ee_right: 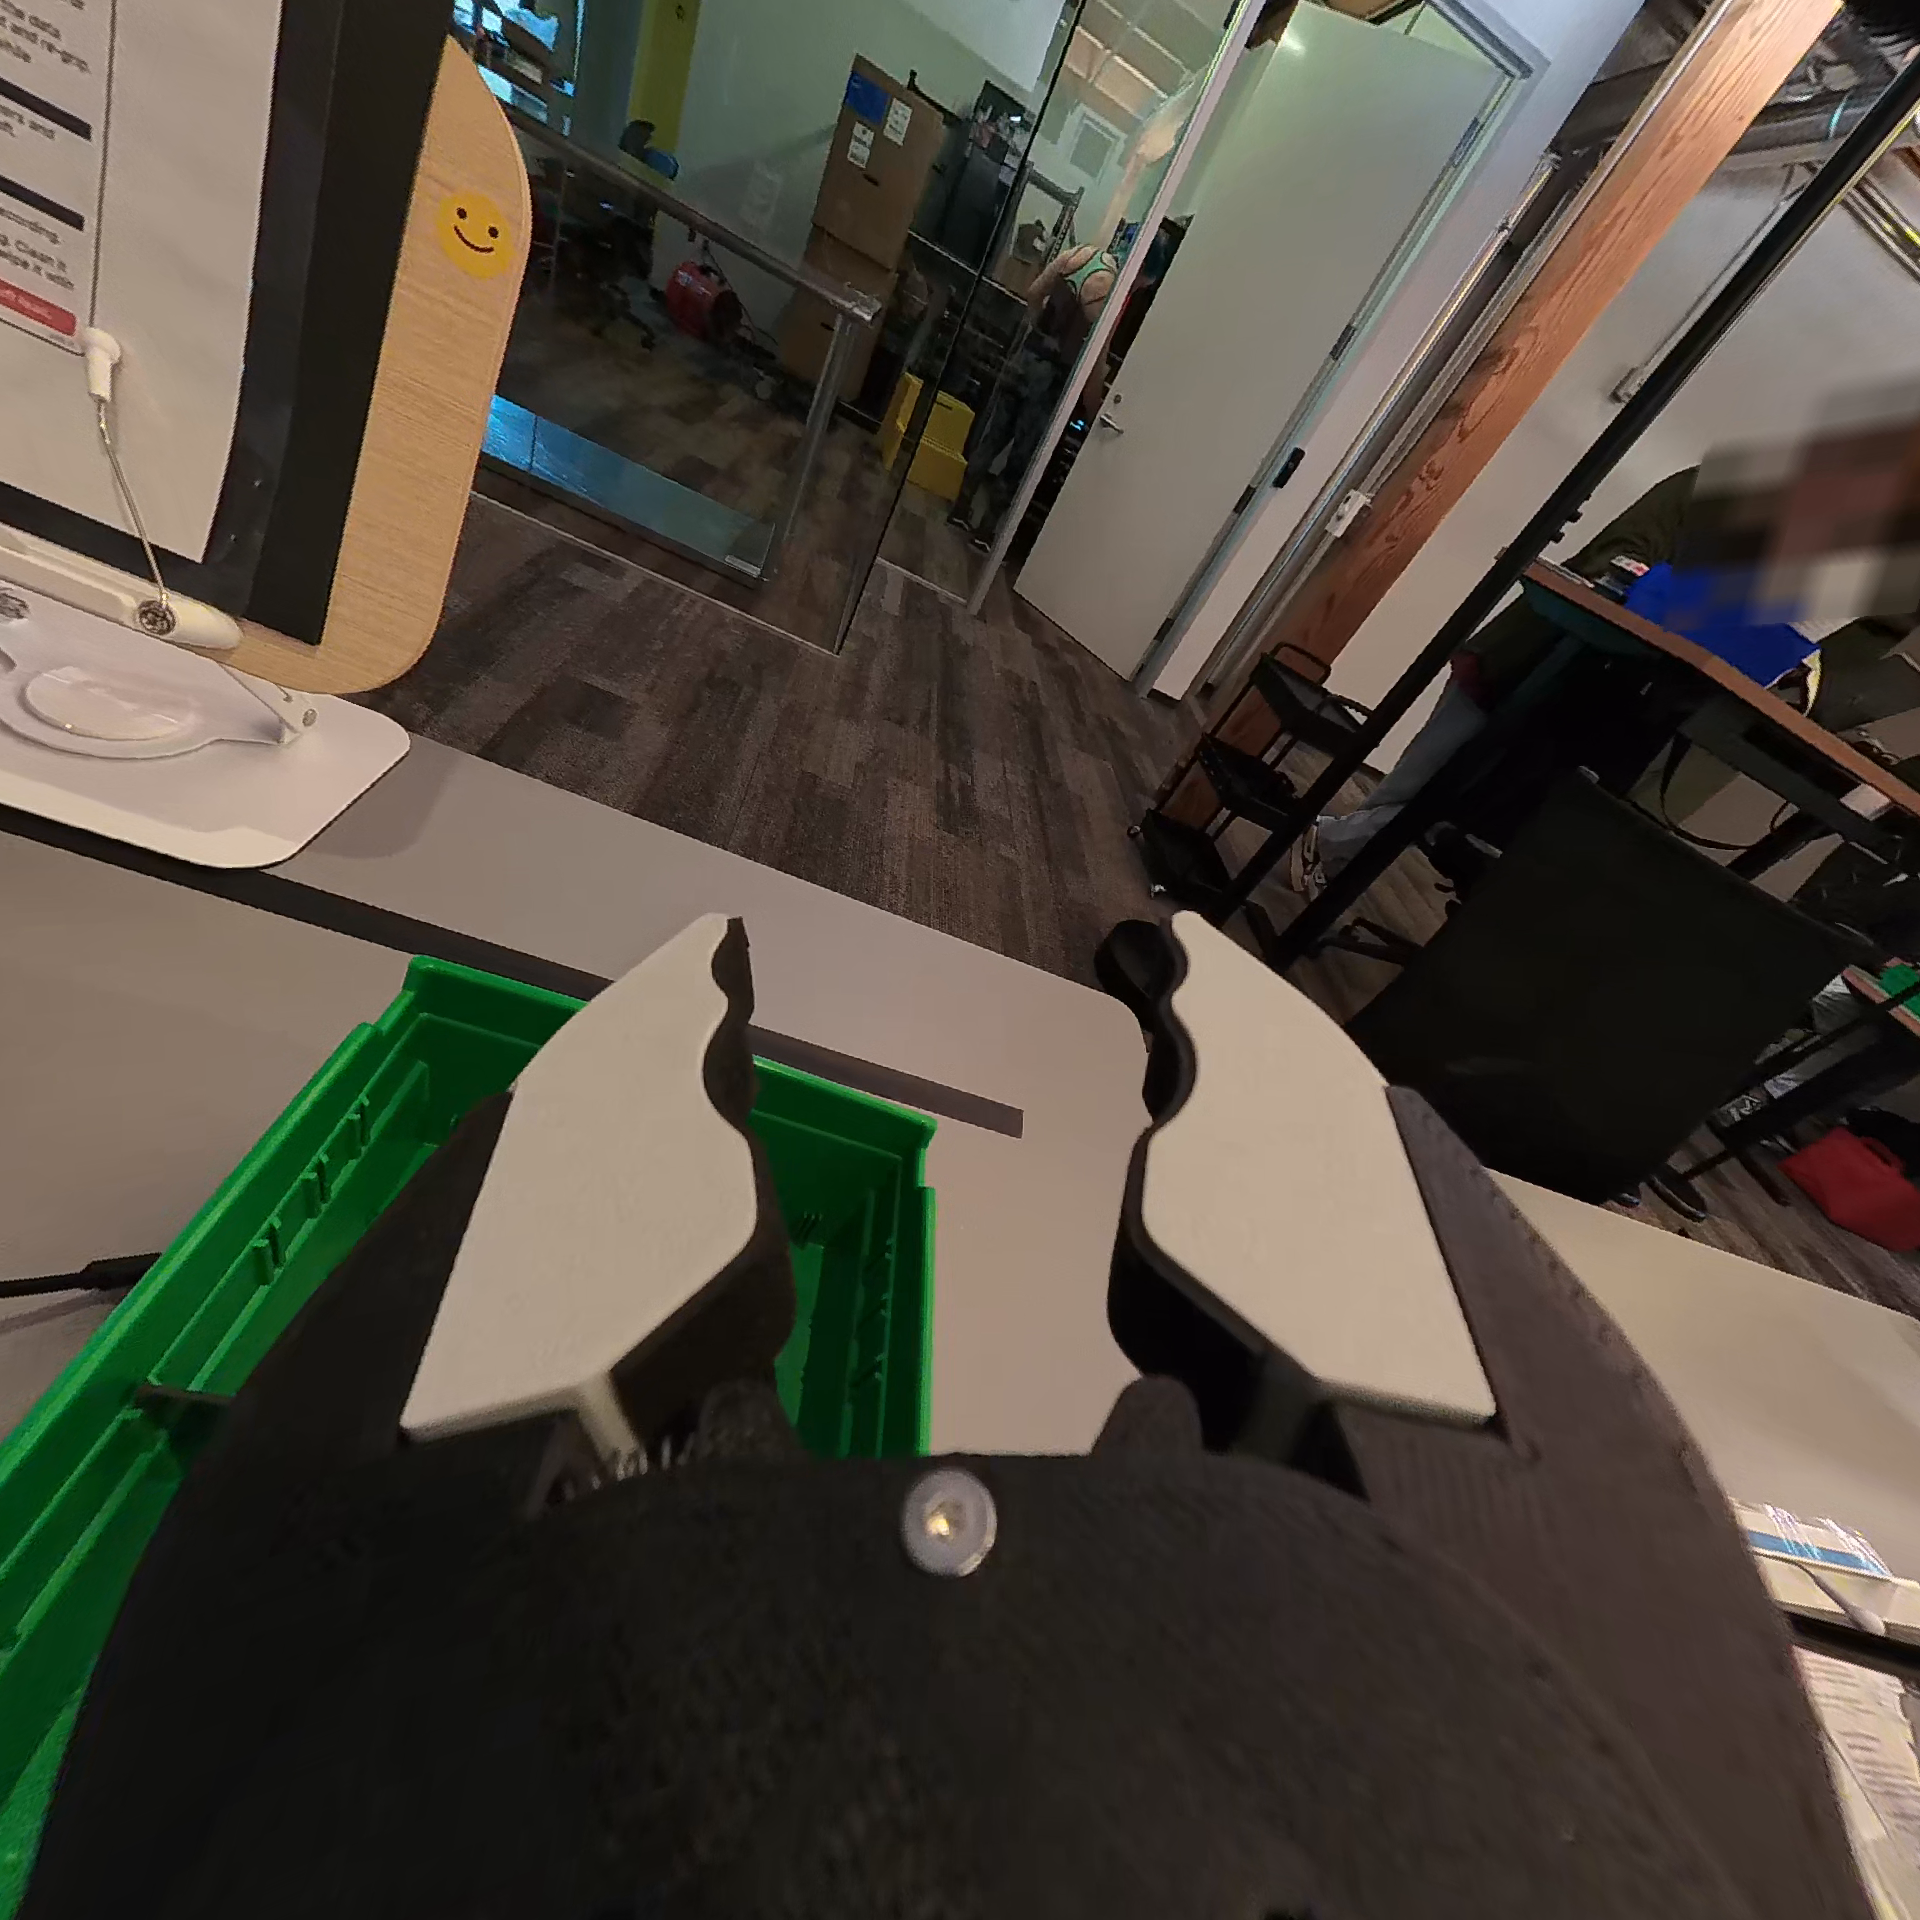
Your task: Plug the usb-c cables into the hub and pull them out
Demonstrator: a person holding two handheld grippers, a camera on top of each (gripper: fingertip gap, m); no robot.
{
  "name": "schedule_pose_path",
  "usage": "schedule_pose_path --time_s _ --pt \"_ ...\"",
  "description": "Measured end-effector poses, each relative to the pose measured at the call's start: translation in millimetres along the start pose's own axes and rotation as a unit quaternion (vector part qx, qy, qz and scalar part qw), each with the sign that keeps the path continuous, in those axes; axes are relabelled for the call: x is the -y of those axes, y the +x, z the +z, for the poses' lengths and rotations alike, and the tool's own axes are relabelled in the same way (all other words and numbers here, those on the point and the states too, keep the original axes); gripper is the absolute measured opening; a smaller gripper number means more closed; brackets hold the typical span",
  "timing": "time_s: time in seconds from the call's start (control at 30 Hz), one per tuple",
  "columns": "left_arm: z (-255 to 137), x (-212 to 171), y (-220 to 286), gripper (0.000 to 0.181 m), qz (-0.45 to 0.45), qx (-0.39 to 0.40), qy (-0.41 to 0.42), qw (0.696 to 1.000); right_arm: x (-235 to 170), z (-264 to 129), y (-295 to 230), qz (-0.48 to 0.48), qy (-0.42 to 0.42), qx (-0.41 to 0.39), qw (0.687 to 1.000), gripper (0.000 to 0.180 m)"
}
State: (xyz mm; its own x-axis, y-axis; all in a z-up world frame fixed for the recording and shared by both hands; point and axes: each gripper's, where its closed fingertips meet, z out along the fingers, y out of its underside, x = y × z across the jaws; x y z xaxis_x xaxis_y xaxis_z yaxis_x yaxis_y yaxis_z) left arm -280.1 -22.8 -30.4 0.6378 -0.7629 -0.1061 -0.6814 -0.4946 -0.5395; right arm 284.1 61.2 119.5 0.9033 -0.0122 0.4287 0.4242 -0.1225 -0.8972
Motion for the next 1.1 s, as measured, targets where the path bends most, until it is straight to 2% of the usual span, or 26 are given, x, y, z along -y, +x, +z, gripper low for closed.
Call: schedule_pose_path --time_s 0.1,0.23,0.33,0.47,0.6,0.73,0.87,0.97,1.1 --pt "10.7 -24.0 38.6 0.004 0.039 -0.072 -0.030 0.996 -0.2 -0.1 -0.4 0.002 0.000 0.003 1.000 0.074" --pt "16.4 -60.7 54.5 0.004 0.071 -0.070 -0.102 0.990 2.4 -1.2 -2.7 0.001 0.004 0.006 1.000 0.075" --pt "2.5 -61.4 51.4 0.004 0.076 -0.052 -0.086 0.992 4.8 -1.6 -4.8 0.000 0.007 0.008 1.000 0.075" --pt "-32.1 -30.7 49.0 0.004 0.077 -0.052 0.014 0.996 4.3 -0.7 -6.0 -0.002 0.005 0.010 1.000 0.075" --pt "-61.1 0.0 28.4 0.003 0.068 0.004 0.076 0.995 3.8 -0.5 -6.3 -0.003 0.004 0.010 1.000 0.074" --pt "-75.3 41.1 21.3 0.004 0.030 -0.020 0.134 0.990 4.4 -0.4 -7.1 -0.005 0.004 0.009 1.000 0.075" --pt "-95.3 89.4 8.8 0.003 -0.037 -0.062 0.218 0.973 1.6 0.0 -5.6 -0.006 -0.001 0.008 1.000 0.075" --pt "-111.3 117.6 26.3 0.004 -0.027 -0.120 0.268 0.955 0.6 -1.2 -1.6 0.000 0.002 0.005 1.000 0.074" --pt "-118.3 148.9 52.8 0.003 -0.001 -0.072 0.304 0.950 -3.0 -3.1 6.0 0.011 0.002 -0.001 1.000 0.074"
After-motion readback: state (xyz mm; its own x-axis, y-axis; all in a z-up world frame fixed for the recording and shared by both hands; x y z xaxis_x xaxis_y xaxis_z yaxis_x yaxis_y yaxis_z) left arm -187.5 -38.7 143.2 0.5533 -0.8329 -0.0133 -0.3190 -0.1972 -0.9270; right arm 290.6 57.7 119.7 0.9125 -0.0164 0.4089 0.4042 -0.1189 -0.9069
